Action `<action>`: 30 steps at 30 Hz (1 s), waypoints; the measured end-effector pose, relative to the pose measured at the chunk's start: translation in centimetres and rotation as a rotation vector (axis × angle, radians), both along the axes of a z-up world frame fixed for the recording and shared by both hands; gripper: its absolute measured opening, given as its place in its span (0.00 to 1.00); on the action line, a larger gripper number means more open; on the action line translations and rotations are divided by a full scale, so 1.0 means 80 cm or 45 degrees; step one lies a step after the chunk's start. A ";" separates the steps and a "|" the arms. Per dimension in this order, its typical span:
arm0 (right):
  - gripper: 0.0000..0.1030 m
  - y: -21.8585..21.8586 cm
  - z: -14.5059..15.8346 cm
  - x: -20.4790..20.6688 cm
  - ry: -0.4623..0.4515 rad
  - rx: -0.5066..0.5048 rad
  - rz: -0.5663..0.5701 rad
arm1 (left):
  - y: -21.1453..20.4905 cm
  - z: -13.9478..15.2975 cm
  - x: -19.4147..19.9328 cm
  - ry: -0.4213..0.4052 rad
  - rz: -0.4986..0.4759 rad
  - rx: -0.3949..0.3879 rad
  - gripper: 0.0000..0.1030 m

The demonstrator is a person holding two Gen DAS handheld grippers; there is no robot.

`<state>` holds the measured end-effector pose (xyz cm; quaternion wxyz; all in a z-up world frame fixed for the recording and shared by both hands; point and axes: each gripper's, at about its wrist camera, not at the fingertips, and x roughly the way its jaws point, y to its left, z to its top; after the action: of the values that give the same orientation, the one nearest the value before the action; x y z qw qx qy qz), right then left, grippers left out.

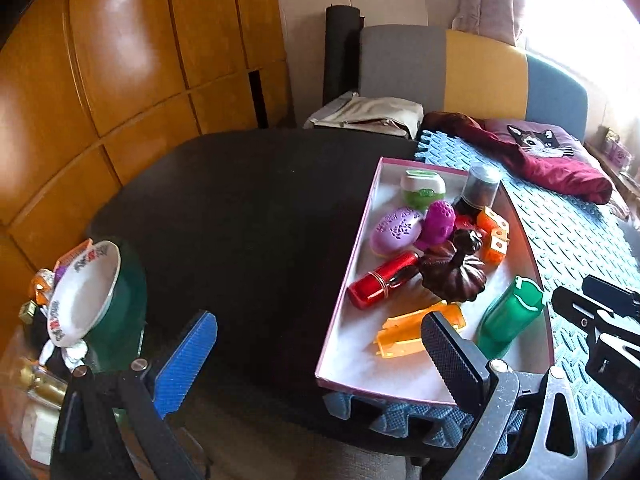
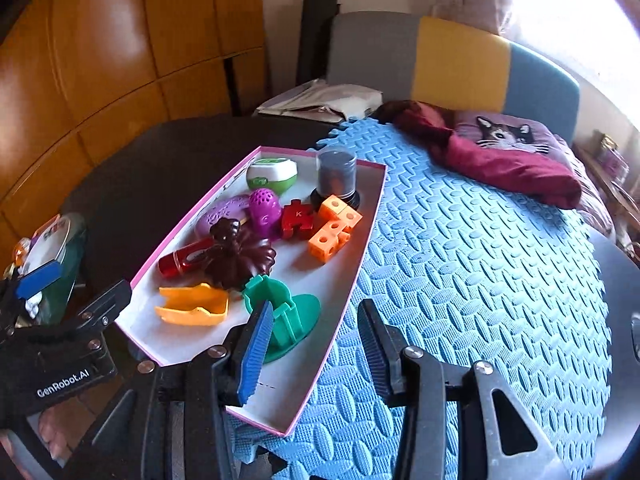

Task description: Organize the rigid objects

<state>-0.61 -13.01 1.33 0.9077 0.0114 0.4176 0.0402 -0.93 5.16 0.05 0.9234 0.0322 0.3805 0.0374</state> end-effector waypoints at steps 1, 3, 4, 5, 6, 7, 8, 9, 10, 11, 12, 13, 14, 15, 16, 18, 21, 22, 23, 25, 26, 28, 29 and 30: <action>0.43 0.001 0.001 -0.001 0.000 0.001 -0.010 | 0.000 0.001 -0.001 0.002 0.000 -0.001 1.00; 0.43 0.003 0.002 -0.002 -0.002 -0.001 -0.031 | 0.001 0.001 0.000 0.028 -0.008 -0.021 1.00; 0.43 0.004 0.003 -0.003 -0.002 -0.007 -0.050 | 0.001 0.000 0.001 0.045 -0.011 -0.031 1.00; 0.43 0.004 0.003 -0.004 -0.002 -0.011 -0.063 | 0.001 -0.001 0.002 0.065 -0.014 -0.043 1.00; 0.43 0.005 0.002 -0.003 0.003 -0.016 -0.081 | 0.001 -0.002 0.004 0.088 -0.017 -0.052 1.00; 0.43 0.005 0.002 -0.002 0.008 -0.022 -0.096 | 0.001 -0.003 0.005 0.103 -0.020 -0.056 1.00; 0.43 0.005 0.001 -0.001 0.016 -0.036 -0.123 | 0.000 -0.005 0.005 0.118 -0.023 -0.061 1.00; 0.43 0.006 0.002 -0.002 0.020 -0.043 -0.137 | 0.000 -0.005 0.006 0.131 -0.029 -0.065 1.00; 0.43 0.005 0.001 -0.001 0.027 -0.054 -0.162 | 0.000 -0.006 0.007 0.143 -0.033 -0.068 1.00; 0.43 0.005 0.001 -0.001 0.030 -0.061 -0.175 | 0.000 -0.006 0.007 0.148 -0.035 -0.069 1.00; 0.43 0.004 0.001 -0.001 0.034 -0.068 -0.197 | -0.001 -0.005 0.007 0.150 -0.036 -0.069 1.00; 0.43 0.003 0.001 0.000 0.033 -0.065 -0.207 | -0.001 -0.005 0.007 0.148 -0.037 -0.067 1.00; 0.43 0.002 0.001 -0.001 0.031 -0.061 -0.217 | -0.001 -0.004 0.008 0.144 -0.034 -0.060 1.00; 0.43 0.001 0.001 -0.002 0.030 -0.059 -0.228 | -0.002 -0.003 0.008 0.143 -0.032 -0.055 1.00; 0.43 0.000 0.001 -0.002 0.032 -0.056 -0.239 | -0.002 -0.002 0.009 0.141 -0.031 -0.051 1.00; 0.43 0.000 0.001 -0.002 0.039 -0.063 -0.259 | -0.002 -0.002 0.011 0.140 -0.030 -0.046 1.00; 0.43 -0.001 0.002 -0.003 0.042 -0.061 -0.262 | -0.003 -0.003 0.014 0.154 -0.031 -0.046 1.00; 0.43 -0.002 0.002 -0.003 0.041 -0.057 -0.264 | -0.004 -0.004 0.015 0.159 -0.032 -0.046 1.00; 0.43 -0.002 0.003 -0.003 0.041 -0.057 -0.267 | -0.004 -0.005 0.015 0.165 -0.032 -0.047 1.00; 0.43 -0.002 0.003 -0.004 0.041 -0.059 -0.272 | -0.005 -0.005 0.015 0.171 -0.035 -0.049 1.00; 0.43 -0.001 0.004 -0.004 0.039 -0.059 -0.272 | -0.006 -0.006 0.015 0.174 -0.037 -0.046 1.00; 0.43 -0.002 0.005 -0.004 0.036 -0.061 -0.280 | -0.008 -0.006 0.015 0.178 -0.043 -0.040 1.00; 0.43 -0.002 0.005 -0.004 0.034 -0.061 -0.283 | -0.009 -0.006 0.015 0.179 -0.047 -0.040 1.00; 0.43 -0.003 0.006 -0.004 0.034 -0.061 -0.285 | -0.010 -0.006 0.015 0.178 -0.050 -0.041 1.00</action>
<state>-0.90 -13.24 1.78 0.9009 0.0368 0.4265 -0.0717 0.27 4.34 -0.42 0.8956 0.0273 0.4440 0.0110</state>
